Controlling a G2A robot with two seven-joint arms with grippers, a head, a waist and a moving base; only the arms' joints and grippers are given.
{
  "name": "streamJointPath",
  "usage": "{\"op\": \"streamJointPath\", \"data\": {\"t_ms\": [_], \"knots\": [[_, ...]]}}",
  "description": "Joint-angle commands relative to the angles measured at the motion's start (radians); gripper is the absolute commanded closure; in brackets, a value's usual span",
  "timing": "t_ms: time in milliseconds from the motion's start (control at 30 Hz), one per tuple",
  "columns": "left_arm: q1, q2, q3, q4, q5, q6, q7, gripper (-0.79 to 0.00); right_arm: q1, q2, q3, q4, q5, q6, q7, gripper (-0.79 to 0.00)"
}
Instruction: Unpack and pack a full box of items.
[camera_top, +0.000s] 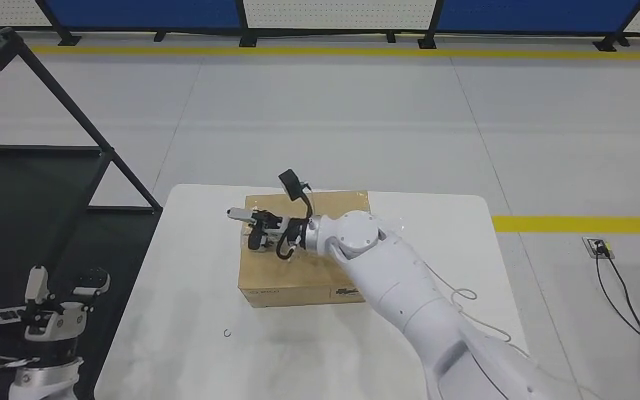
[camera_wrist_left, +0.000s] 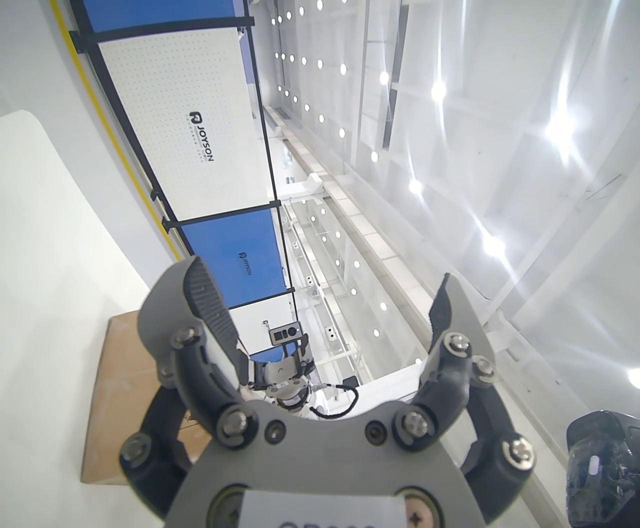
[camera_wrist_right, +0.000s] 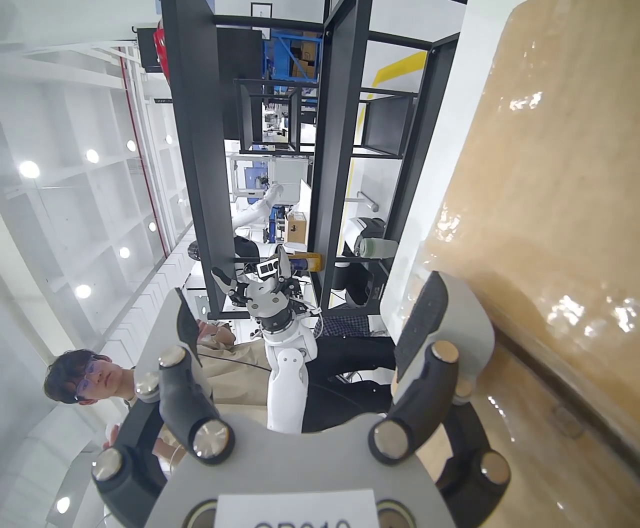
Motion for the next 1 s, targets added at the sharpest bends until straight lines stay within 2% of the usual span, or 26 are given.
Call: {"op": "streamJointPath", "data": {"t_ms": [0, 200, 433, 967], "knots": [[-0.001, 0.0, 0.005, -0.001, 0.003, 0.001, 0.001, -0.785, 0.002, -0.003, 0.001, 0.009, -0.008, -0.006, 0.011, -0.785], [-0.004, 0.001, 0.024, -0.004, 0.012, 0.003, 0.006, -0.785, 0.012, -0.006, 0.01, 0.036, -0.033, -0.015, 0.044, -0.785], [-0.01, 0.003, 0.045, -0.01, 0.024, 0.007, 0.008, -0.785, 0.027, 0.009, 0.034, 0.063, -0.05, -0.04, 0.084, -0.785], [-0.048, 0.008, 0.123, -0.017, 0.071, 0.029, -0.011, -0.785, 0.03, 0.089, 0.105, 0.111, -0.078, -0.071, 0.109, -0.785]]}}
